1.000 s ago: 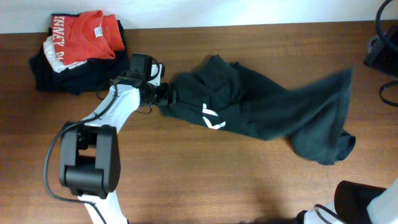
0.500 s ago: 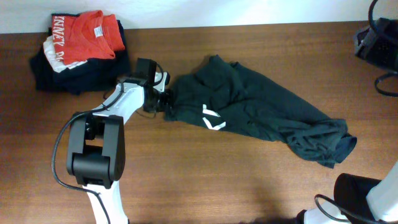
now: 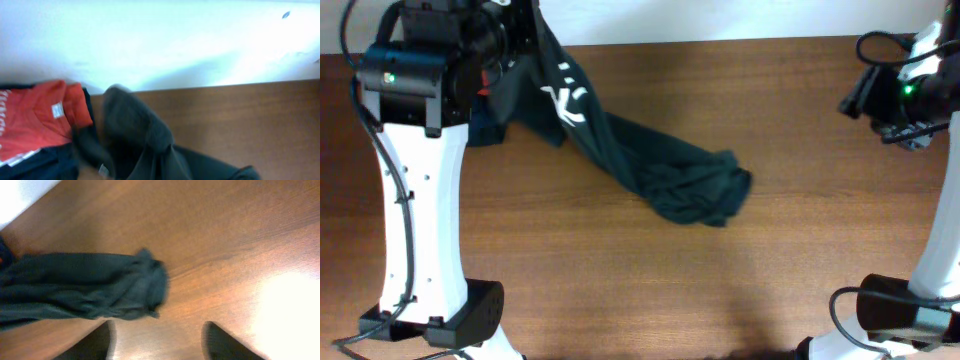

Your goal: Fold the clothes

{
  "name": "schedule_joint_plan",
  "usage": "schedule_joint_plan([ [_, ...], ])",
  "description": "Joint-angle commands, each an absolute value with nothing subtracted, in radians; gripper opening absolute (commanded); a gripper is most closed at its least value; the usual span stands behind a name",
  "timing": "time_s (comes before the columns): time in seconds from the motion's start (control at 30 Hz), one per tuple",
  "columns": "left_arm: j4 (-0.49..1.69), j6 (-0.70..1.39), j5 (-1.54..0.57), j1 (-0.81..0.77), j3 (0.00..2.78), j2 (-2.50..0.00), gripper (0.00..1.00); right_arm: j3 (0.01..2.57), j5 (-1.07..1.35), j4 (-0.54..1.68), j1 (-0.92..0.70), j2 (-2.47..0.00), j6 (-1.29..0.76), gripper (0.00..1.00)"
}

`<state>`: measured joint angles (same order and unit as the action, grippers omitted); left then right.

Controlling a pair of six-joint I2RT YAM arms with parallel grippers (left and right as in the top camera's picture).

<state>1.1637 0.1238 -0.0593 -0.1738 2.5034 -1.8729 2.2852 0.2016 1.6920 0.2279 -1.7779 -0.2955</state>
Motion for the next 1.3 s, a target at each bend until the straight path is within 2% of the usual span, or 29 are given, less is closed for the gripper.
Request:
schedule_joint_plan([
  [0.0,1.161,0.089,0.039,-0.169,2.561,-1.869,0.01,2.235,0.207,1.687,0.208,-1.774,-0.292,0.83],
  [0.13,1.161,0.089,0.106,-0.169,2.535,-1.971,0.01,2.187,0.225,1.649,0.116,-1.775,-0.292,0.83],
  [0.17,1.161,0.089,0.164,-0.167,2.535,-2.026,0.07,2.150,0.225,1.634,0.070,-1.775,-0.292,0.83],
  [0.2,1.161,0.089,0.222,-0.161,2.535,-2.072,0.29,2.117,0.225,1.622,0.038,-1.776,-0.292,0.84],
  [0.27,1.190,0.090,0.266,-0.133,2.535,-2.158,0.57,1.971,0.226,1.540,-0.057,-1.776,-0.292,0.88],
  [0.3,1.234,0.109,0.266,-0.118,2.535,-2.183,0.68,1.888,0.233,1.473,-0.100,-1.776,-0.292,0.88],
  [0.33,1.262,0.122,0.266,-0.109,2.535,-2.193,0.68,1.821,0.247,1.408,-0.132,-1.776,-0.292,0.89],
  [0.4,1.312,0.127,0.266,-0.092,2.535,-2.194,0.77,1.687,0.303,1.250,-0.190,-1.776,-0.293,0.89],
  [0.47,1.347,0.127,0.266,-0.082,2.536,-2.193,0.78,1.559,0.331,1.086,-0.239,-1.778,-0.340,0.89],
  [0.5,1.383,0.127,0.266,-0.082,2.535,-2.193,0.92,1.488,0.331,0.982,-0.264,-1.789,-0.387,0.89],
  [0.63,1.460,0.127,0.266,-0.082,2.535,-2.193,0.98,1.431,0.356,0.877,-0.302,-1.887,-0.409,0.88],
  [0.67,1.472,0.127,0.266,-0.082,2.535,-2.193,0.99,1.431,0.356,0.867,-0.309,-1.938,-0.409,0.83],
  [0.73,1.493,0.127,0.266,-0.082,2.535,-2.193,0.99,1.431,0.357,0.862,-0.308,-1.982,-0.410,0.81],
  [0.83,1.505,0.127,0.266,-0.082,2.535,-2.193,0.99,1.431,0.364,0.849,-0.308,-2.011,-0.410,0.63],
  [0.93,1.504,0.127,0.266,-0.082,2.535,-2.193,0.99,1.431,0.364,0.817,-0.308,-2.012,-0.410,0.54],
  [1.0,1.505,0.127,0.266,-0.082,2.535,-2.193,0.99,1.431,0.363,0.818,-0.308,-2.012,-0.410,0.29],
  [1.03,1.505,0.127,0.266,-0.082,2.535,-2.193,0.99,1.432,0.363,0.802,-0.307,-2.012,-0.418,0.04],
  [1.13,1.505,0.127,0.266,-0.082,2.535,-2.193,0.99,1.522,0.348,0.813,-0.266,-2.011,-0.414,0.04],
  [1.27,1.505,0.126,0.197,-0.082,2.535,-2.193,0.99,2.047,0.164,0.931,-0.026,-2.011,-0.337,0.06],
])
